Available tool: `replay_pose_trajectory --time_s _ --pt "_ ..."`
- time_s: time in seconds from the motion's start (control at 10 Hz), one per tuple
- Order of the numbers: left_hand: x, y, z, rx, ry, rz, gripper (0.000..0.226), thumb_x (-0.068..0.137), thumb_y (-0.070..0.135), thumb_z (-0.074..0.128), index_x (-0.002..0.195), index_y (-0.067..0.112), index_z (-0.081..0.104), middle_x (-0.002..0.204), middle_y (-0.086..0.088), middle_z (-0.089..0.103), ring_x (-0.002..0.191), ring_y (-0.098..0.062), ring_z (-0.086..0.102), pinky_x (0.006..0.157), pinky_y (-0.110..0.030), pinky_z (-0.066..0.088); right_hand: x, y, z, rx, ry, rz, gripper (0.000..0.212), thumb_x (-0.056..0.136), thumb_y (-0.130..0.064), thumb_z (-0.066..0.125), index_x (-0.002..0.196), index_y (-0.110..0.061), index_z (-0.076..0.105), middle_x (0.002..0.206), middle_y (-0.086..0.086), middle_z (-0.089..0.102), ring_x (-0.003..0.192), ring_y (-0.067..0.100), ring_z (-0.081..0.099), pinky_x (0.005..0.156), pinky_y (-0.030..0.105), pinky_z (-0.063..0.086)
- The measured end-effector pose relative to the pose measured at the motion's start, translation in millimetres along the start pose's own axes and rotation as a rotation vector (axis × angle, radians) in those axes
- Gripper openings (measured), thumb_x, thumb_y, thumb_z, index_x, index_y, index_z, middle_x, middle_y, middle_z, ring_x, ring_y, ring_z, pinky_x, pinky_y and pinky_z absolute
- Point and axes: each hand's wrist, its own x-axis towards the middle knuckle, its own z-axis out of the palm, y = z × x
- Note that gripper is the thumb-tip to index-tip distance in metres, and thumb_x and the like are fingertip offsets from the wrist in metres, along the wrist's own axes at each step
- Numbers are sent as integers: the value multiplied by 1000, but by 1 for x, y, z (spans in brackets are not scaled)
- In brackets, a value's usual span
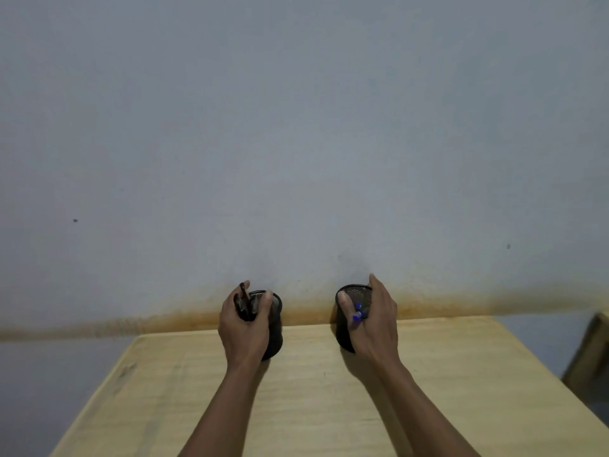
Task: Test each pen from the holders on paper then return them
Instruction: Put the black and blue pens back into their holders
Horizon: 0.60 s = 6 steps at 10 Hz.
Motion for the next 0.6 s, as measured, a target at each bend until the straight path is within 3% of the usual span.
replay_pose_trajectory --time_s 0.1,0.2,0.4,0.6 --pt "0 -1 0 -1 -3 15 41 81 37 78 119 33 65 119 6 65 109 -12 60 99 -40 50 2 2 1 -37 -17 -37 65 100 -55 44 156 -25 35 165 0 29 152 19 19 122 40 26" --pt "0 1 -1 -7 -7 13 47 79 38 80 122 34 63 121 6 63 110 -12 60 98 -39 51 6 0 -1 -15 -13 -17 68 98 -55 49 156 -23 35 165 1 31 152 21 20 123 44 25" --pt "-6 17 -5 -32 -28 20 74 71 39 87 136 28 53 138 8 54 125 -10 50 102 -29 43 5 -5 -12 38 -24 -19 96 80 -65 72 157 -26 29 159 -4 36 148 17 26 117 43 35" --pt "-15 37 -16 -43 -30 30 105 64 44 90 150 32 32 154 7 37 141 -11 34 111 -31 33 -4 -14 -28 55 -3 -25 113 70 -66 81 159 -30 21 163 -4 28 150 18 22 119 46 33"
